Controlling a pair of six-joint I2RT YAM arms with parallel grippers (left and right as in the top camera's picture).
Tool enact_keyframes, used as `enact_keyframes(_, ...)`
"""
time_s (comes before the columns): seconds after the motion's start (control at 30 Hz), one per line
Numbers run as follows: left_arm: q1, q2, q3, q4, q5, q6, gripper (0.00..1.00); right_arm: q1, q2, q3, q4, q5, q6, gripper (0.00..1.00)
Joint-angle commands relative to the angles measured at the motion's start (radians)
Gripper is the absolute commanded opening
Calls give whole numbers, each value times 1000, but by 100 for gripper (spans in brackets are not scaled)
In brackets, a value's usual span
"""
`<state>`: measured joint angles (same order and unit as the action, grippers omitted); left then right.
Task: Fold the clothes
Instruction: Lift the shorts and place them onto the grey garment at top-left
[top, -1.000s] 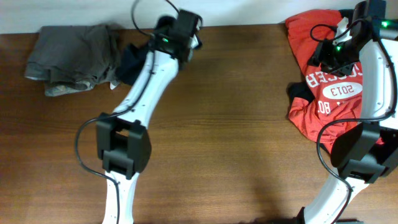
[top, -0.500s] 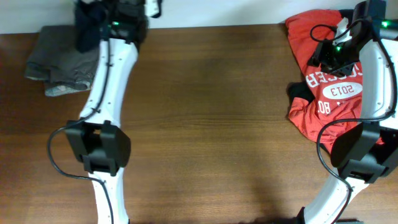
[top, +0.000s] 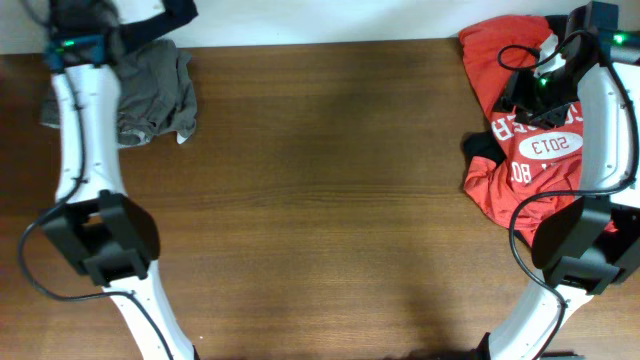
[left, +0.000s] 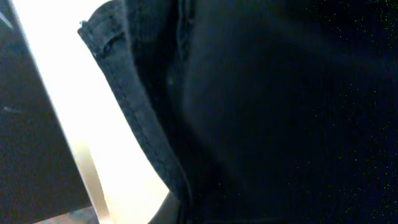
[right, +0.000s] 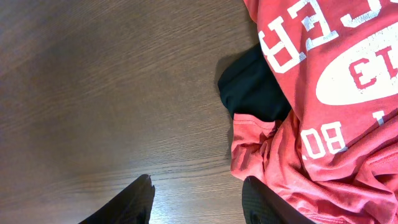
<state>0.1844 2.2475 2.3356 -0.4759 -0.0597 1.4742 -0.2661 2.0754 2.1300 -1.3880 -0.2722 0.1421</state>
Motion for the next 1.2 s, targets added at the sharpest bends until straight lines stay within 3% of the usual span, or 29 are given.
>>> enact_keyframes(0.0, 48, -43, 22, 40, 244, 16, 0, -1, -8, 11, -4, -8, -6, 51)
enact_keyframes(0.33, 84, 7, 22, 254, 285, 16, 0, 5, -8, 11, -15, -8, -6, 51)
enact_keyframes(0.87, 140, 241, 22, 578, 268, 15, 0, 5, -8, 11, -76, -5, -7, 51)
enact_keyframes(1.0, 145, 273, 22, 691, 244, -60, 0, 5, -8, 11, -78, -5, -7, 51)
enact_keyframes(1.17, 148, 274, 22, 657, 247, -74, 0, 5, -8, 11, -63, -5, -6, 51)
